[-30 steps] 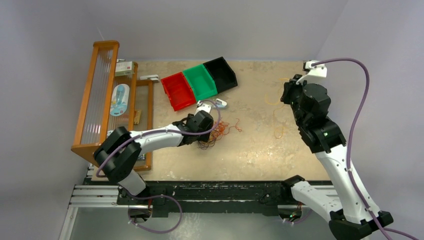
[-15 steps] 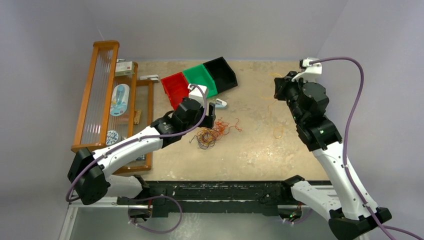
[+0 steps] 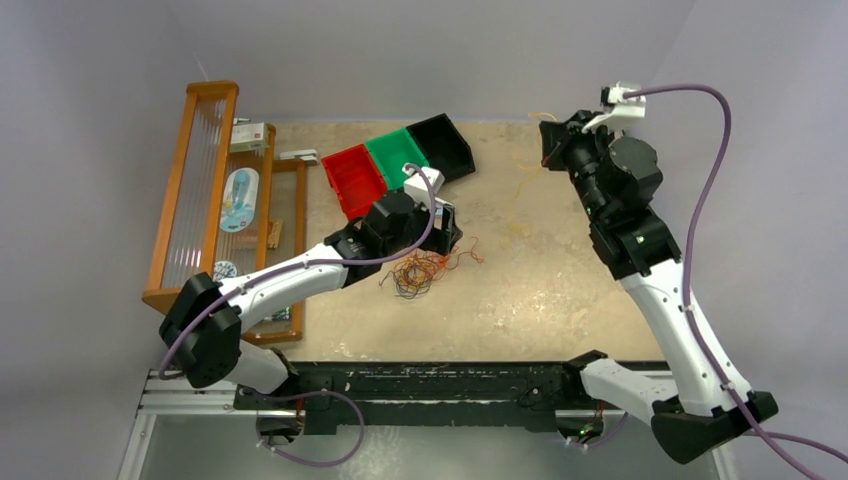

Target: Untangle the cables

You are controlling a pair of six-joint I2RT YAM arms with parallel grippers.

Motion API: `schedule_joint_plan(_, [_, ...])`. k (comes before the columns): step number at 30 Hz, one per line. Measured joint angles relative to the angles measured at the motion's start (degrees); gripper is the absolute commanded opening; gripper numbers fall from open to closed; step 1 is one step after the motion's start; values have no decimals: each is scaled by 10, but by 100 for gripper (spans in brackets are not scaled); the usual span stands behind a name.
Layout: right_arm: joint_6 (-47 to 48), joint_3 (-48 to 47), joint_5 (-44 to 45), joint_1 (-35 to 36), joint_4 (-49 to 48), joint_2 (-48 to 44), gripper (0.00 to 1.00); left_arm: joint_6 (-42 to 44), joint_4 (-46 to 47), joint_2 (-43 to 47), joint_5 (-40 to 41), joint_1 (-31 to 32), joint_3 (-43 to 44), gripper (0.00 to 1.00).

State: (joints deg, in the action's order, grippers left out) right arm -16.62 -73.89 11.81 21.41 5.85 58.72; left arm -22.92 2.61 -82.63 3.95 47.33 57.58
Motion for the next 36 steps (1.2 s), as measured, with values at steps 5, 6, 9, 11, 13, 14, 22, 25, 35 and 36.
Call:
schedule_joint_plan(5, [0, -52, -22, 0, -33, 57, 0, 1, 2, 1, 0, 0, 8, 76])
schedule_joint_plan(6, [0, -66, -28, 0, -41, 73, 0, 2, -2, 2, 8, 0, 9, 76])
schedule_joint_plan(9, [1, -108, -48, 0, -66, 119, 0, 1, -27, 11, 49, 0, 11, 75])
schedule_joint_plan(11, [2, -150, -66, 0, -80, 157, 0, 0, -52, 24, 85, 0, 11, 75])
schedule_joint_plan(13, [2, -197, -86, 0, -88, 195, 0, -3, -79, 41, 133, 0, 12, 75])
schedule_joint_plan(14, [3, -233, -98, 0, -89, 222, 0, -5, -91, 49, 152, 0, 12, 75])
schedule_joint_plan(22, [15, -438, -154, 0, -106, 390, 0, -22, -165, 119, 280, -4, 9, 75])
schedule_joint_plan(25, [22, -499, -161, 0, -105, 447, 0, -25, -181, 134, 304, -4, 7, 75])
schedule_joint_plan(35, [23, -616, -190, -13, -113, 599, 0, -26, -209, 146, 350, -6, -3, 75])
schedule_joint_plan(36, [20, -616, -194, -16, -116, 609, 0, -26, -212, 147, 353, -7, -6, 75])
